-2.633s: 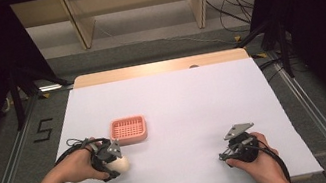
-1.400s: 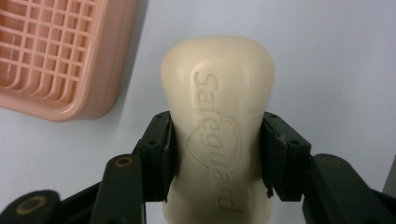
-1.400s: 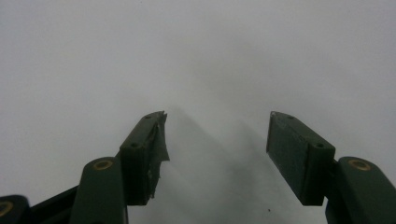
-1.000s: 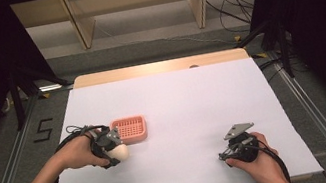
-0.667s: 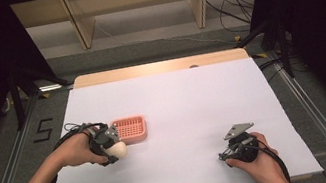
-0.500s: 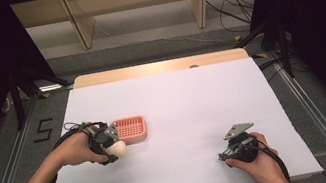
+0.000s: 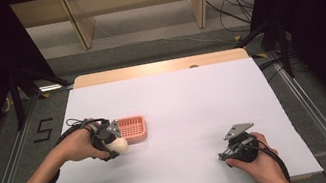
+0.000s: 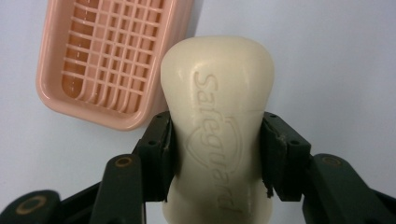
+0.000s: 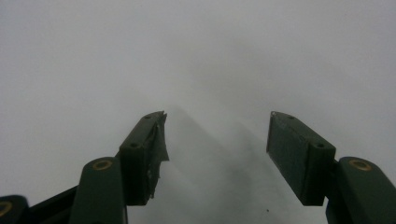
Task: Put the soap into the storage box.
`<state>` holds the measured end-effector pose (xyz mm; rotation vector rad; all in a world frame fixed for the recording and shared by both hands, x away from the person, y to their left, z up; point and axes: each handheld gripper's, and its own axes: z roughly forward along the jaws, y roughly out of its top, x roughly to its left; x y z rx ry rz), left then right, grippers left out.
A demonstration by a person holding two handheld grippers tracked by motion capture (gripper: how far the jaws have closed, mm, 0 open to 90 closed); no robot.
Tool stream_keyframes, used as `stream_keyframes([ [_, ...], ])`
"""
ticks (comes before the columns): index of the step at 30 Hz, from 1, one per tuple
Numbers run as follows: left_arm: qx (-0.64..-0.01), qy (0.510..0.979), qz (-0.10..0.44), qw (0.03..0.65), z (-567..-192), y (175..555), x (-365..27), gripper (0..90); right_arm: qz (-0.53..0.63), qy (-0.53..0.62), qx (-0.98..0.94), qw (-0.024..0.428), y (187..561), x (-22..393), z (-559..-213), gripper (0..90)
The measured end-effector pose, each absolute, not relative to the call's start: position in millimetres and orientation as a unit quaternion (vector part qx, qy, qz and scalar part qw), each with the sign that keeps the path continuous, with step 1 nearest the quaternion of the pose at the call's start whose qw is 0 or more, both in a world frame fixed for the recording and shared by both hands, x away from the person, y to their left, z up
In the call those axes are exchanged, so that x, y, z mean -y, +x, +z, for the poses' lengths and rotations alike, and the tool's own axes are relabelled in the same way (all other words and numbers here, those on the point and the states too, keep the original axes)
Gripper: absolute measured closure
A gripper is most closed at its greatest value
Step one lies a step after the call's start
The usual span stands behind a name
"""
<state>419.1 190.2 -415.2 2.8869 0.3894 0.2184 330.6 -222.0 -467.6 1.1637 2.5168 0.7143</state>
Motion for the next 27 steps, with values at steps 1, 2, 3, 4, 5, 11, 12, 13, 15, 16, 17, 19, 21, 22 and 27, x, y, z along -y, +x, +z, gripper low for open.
stream_keyframes([
  [1, -0.129, 0.983, 0.075, 0.109, -415.0, 420.0, -189.9, 49.4, 0.245, 0.4, -0.872, 0.137, 330.7, 222.5, -467.5, 38.2],
  [2, -0.128, 0.983, 0.075, 0.108, -415.0, 420.5, -189.5, 49.4, 0.245, 0.4, -0.872, 0.137, 330.7, 222.5, -467.5, 38.2],
  [3, -0.127, 0.983, 0.074, 0.106, -415.0, 421.0, -189.2, 49.4, 0.246, 0.401, -0.872, 0.138, 330.7, 222.5, -467.7, 38.2],
  [4, -0.128, 0.983, 0.075, 0.107, -415.3, 421.0, -189.0, 49.4, 0.245, 0.399, -0.873, 0.138, 330.8, 222.8, -467.6, 38.2],
  [5, -0.127, 0.983, 0.078, 0.107, -414.9, 422.3, -188.5, 49.4, 0.246, 0.4, -0.872, 0.137, 330.7, 222.7, -467.4, 38.2],
  [11, -0.127, 0.983, 0.078, 0.108, -414.7, 424.3, -187.6, 49.4, 0.247, 0.405, -0.87, 0.136, 330.4, 222.5, -466.7, 38.2],
  [12, -0.126, 0.983, 0.079, 0.108, -414.4, 424.8, -187.4, 49.4, 0.247, 0.406, -0.87, 0.136, 330.3, 222.5, -466.7, 38.2],
  [13, -0.126, 0.983, 0.079, 0.107, -414.0, 425.2, -187.2, 49.4, 0.247, 0.406, -0.87, 0.136, 330.3, 222.4, -466.7, 38.2],
  [15, -0.125, 0.983, 0.081, 0.108, -413.1, 426.1, -186.7, 49.4, 0.247, 0.406, -0.869, 0.136, 330.4, 222.3, -466.6, 38.2],
  [16, -0.126, 0.983, 0.081, 0.109, -412.8, 426.5, -186.4, 49.4, 0.247, 0.406, -0.87, 0.136, 330.4, 222.3, -466.6, 38.2],
  [17, -0.124, 0.983, 0.08, 0.107, -412.1, 427.1, -186.0, 49.4, 0.247, 0.406, -0.87, 0.136, 330.4, 222.3, -466.8, 38.2],
  [19, -0.123, 0.983, 0.083, 0.107, -411.0, 428.3, -184.8, 49.4, 0.247, 0.403, -0.87, 0.138, 330.5, 222.1, -467.6, 38.2],
  [21, -0.124, 0.983, 0.084, 0.108, -410.7, 428.7, -184.4, 49.4, 0.247, 0.402, -0.871, 0.139, 330.7, 222.4, -467.4, 38.2],
  [22, -0.122, 0.983, 0.084, 0.107, -410.3, 429.3, -184.0, 49.4, 0.246, 0.401, -0.872, 0.138, 330.7, 222.4, -467.6, 38.2],
  [27, -0.119, 0.983, 0.087, 0.107, -409.3, 431.2, -181.9, 49.4, 0.25, 0.399, -0.87, 0.144, 330.9, 222.0, -469.5, 38.2],
])
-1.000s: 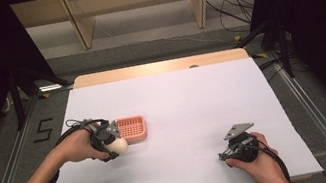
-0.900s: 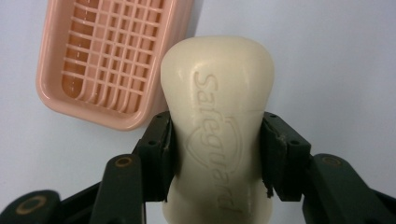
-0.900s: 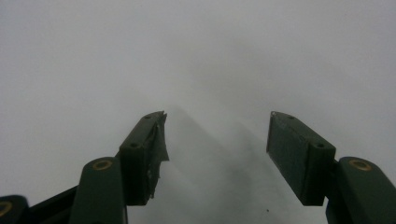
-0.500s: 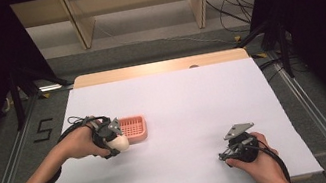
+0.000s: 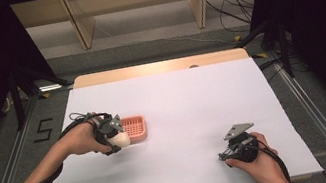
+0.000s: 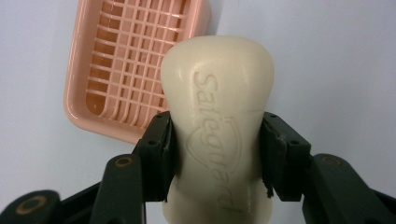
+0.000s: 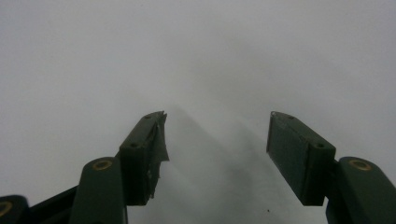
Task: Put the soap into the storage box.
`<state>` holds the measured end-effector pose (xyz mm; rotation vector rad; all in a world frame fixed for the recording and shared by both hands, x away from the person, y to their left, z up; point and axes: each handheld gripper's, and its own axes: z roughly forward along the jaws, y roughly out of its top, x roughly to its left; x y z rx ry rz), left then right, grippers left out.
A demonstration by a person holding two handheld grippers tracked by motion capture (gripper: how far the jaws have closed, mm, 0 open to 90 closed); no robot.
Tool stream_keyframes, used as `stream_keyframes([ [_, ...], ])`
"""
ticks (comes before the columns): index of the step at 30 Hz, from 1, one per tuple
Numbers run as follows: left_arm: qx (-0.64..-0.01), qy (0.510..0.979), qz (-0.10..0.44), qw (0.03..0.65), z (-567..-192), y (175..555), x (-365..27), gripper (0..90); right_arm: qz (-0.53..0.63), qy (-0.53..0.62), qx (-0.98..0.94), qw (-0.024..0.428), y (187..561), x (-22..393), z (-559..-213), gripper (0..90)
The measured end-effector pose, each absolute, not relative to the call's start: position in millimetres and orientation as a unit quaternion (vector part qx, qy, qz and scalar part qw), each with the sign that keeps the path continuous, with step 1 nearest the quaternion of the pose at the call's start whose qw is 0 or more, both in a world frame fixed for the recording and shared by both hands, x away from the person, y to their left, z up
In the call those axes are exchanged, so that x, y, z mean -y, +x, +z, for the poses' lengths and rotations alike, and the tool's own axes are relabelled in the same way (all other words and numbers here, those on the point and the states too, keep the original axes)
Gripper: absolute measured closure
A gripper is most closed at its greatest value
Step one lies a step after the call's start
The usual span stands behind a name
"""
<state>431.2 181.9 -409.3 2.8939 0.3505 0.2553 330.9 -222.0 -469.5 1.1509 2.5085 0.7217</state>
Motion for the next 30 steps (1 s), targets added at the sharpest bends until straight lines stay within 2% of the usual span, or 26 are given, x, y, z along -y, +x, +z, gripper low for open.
stream_keyframes([
  [30, -0.113, 0.982, 0.099, 0.113, -407.5, 441.8, -175.3, 49.4, 0.248, 0.397, -0.873, 0.139, 331.6, 222.8, -468.1, 38.2],
])
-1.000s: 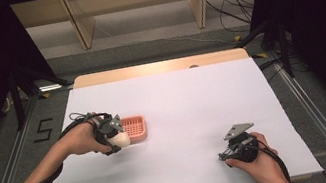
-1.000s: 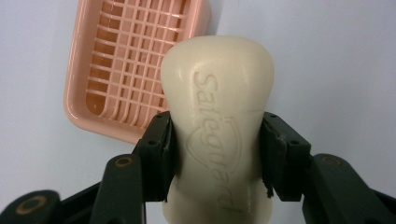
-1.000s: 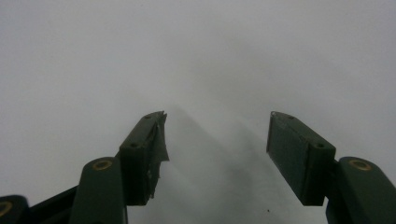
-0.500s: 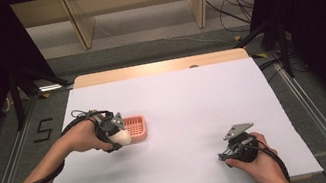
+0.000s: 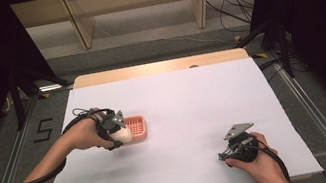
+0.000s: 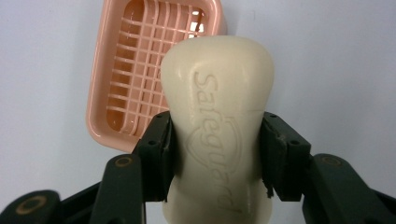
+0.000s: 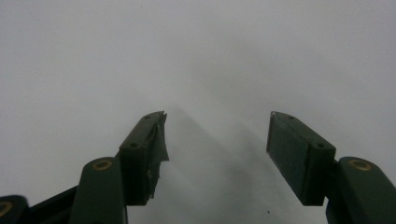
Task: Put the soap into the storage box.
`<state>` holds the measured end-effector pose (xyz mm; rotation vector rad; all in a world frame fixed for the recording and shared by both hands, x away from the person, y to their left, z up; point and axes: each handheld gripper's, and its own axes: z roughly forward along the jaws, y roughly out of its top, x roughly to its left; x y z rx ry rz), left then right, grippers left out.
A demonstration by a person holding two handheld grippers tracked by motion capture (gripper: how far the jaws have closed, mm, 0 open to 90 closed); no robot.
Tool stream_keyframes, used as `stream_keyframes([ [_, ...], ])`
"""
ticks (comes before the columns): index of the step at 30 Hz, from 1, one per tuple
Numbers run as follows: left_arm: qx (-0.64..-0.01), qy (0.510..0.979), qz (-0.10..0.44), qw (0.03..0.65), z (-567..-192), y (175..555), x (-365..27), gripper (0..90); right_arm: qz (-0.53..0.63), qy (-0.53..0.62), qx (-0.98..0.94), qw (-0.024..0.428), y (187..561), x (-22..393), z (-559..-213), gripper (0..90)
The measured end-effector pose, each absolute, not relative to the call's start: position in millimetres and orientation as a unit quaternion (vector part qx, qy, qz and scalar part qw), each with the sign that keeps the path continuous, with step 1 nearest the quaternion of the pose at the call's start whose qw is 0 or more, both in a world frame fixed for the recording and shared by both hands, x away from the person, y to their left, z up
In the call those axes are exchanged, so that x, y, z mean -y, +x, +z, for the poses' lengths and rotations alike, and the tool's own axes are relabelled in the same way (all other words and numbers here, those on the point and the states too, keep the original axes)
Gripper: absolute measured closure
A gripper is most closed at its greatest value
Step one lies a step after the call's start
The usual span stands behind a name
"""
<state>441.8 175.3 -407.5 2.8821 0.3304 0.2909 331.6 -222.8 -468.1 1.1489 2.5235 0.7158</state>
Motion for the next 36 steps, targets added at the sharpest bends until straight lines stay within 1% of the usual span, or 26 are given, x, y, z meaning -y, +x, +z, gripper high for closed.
stream_keyframes([
  [10, -0.119, 0.981, 0.101, 0.116, -408.5, 444.6, -174.5, 49.4, 0.248, 0.404, -0.87, 0.134, 330.5, 222.7, -466.8, 38.2],
  [36, -0.114, 0.98, 0.11, 0.12, -405.1, 457.2, -169.4, 49.4, 0.249, 0.399, -0.871, 0.14, 330.8, 223.7, -466.9, 38.2],
])
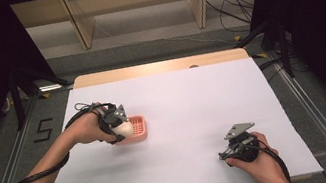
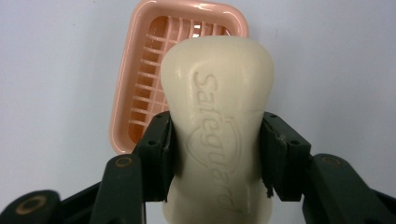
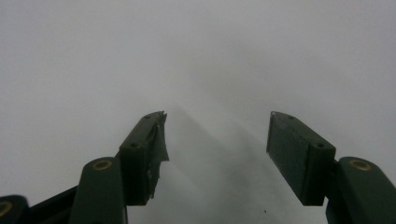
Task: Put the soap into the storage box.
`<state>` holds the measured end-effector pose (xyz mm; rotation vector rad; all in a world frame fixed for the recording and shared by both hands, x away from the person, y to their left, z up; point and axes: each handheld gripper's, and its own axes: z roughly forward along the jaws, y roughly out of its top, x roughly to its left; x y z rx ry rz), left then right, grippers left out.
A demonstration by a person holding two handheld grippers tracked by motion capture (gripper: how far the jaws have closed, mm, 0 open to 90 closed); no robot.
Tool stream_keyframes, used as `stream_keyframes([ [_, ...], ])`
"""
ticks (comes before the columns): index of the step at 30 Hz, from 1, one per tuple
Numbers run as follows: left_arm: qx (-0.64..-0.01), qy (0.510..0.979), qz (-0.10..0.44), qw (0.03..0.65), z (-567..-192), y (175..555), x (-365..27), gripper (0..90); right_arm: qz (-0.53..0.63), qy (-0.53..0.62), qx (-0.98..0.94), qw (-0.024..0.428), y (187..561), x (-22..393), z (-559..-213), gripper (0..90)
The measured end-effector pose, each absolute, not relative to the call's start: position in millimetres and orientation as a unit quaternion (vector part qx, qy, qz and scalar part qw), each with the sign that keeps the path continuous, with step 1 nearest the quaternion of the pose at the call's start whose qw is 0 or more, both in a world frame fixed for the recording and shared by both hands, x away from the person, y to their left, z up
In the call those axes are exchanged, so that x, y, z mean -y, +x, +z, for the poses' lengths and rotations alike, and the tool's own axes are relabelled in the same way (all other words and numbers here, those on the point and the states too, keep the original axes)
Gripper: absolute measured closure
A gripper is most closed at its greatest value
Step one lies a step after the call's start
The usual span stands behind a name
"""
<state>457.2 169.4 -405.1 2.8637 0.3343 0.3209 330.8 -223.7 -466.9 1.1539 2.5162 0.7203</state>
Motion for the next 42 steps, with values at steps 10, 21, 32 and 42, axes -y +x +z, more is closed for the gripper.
stream_keyframes([
  [10, -0.117, 0.979, 0.107, 0.124, -405.5, 462.7, -166.2, 49.4, 0.248, 0.4, -0.871, 0.139, 330.7, 224.7, -465.9, 38.2],
  [21, -0.115, 0.979, 0.111, 0.124, -406.0, 469.0, -164.8, 49.4, 0.249, 0.399, -0.871, 0.139, 330.9, 224.6, -466.1, 38.1],
  [32, -0.121, 0.978, 0.109, 0.127, -408.6, 475.2, -165.3, 49.4, 0.251, 0.398, -0.871, 0.141, 330.9, 224.3, -466.6, 38.1],
  [42, -0.12, 0.977, 0.114, 0.131, -410.6, 479.2, -164.2, 49.4, 0.254, 0.402, -0.869, 0.138, 330.6, 223.5, -467.3, 38.1],
])
